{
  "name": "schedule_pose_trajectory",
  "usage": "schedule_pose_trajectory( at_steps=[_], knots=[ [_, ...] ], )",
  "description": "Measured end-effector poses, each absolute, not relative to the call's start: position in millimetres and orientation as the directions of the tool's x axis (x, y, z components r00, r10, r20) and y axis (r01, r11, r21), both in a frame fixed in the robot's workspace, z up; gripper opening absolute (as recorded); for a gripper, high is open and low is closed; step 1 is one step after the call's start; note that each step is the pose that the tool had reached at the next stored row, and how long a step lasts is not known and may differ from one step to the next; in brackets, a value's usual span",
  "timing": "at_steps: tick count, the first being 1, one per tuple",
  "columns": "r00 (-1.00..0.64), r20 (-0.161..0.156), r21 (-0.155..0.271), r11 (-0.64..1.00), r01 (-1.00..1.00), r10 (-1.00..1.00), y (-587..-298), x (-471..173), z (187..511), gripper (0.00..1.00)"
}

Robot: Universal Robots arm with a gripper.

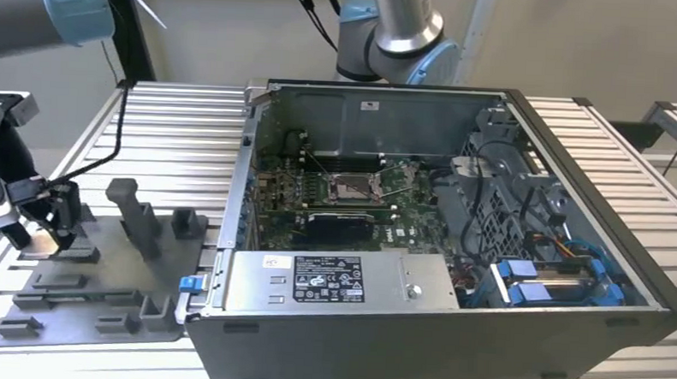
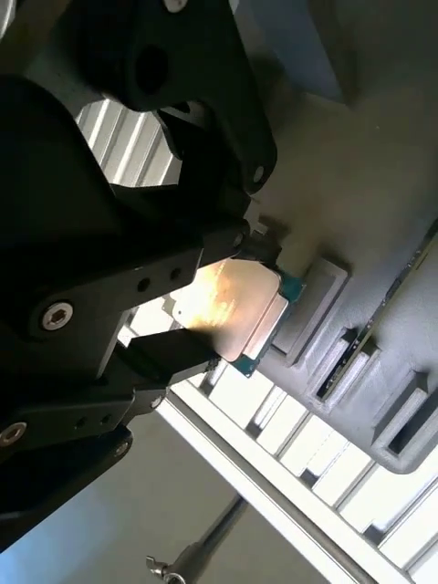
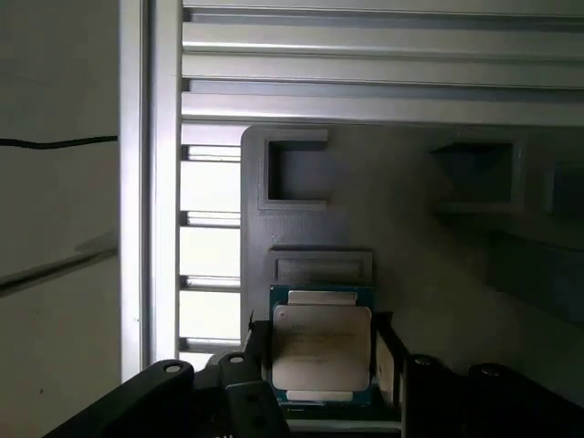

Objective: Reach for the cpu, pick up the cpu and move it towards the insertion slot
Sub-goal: 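Pick up the cpu and move it towards the insertion slot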

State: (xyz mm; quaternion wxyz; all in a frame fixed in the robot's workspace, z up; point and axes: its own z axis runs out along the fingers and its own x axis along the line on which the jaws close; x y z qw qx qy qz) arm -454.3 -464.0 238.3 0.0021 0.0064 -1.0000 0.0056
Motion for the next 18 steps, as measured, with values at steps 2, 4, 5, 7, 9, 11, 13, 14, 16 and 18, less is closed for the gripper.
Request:
schedule_pose_trajectory(
  at_steps=[2,4,5,7,9,11,13,14,16,18],
  knots=[
    [-1.0,0.004,-0.011,1.0,-0.013,-0.013,-463.9,-454.3,244.7,0.0],
    [-1.0,0.004,-0.011,1.0,-0.013,-0.013,-463.9,-454.4,251.3,0.0],
    [-1.0,0.004,-0.011,1.0,-0.013,-0.013,-463.9,-454.4,254.6,0.0],
    [-1.0,0.004,-0.011,1.0,-0.013,-0.013,-463.6,-454.6,261.2,0.0],
    [-1.0,0.004,-0.011,1.0,-0.013,-0.013,-463.3,-454.7,266.5,0.0],
    [-1.0,0.004,-0.011,1.0,-0.013,-0.013,-462.9,-454.9,270.9,0.0],
    [-1.0,0.004,-0.011,1.0,-0.013,-0.013,-462.8,-454.9,275.3,0.0],
    [-1.0,0.004,-0.011,1.0,-0.013,-0.013,-462.8,-454.9,278.0,0.0],
    [-1.0,0.004,-0.011,1.0,-0.013,-0.013,-462.6,-455.0,284.1,0.0],
    [-1.0,0.004,-0.011,1.0,-0.013,-0.013,-462.4,-455.0,291.1,0.0]
  ],
)
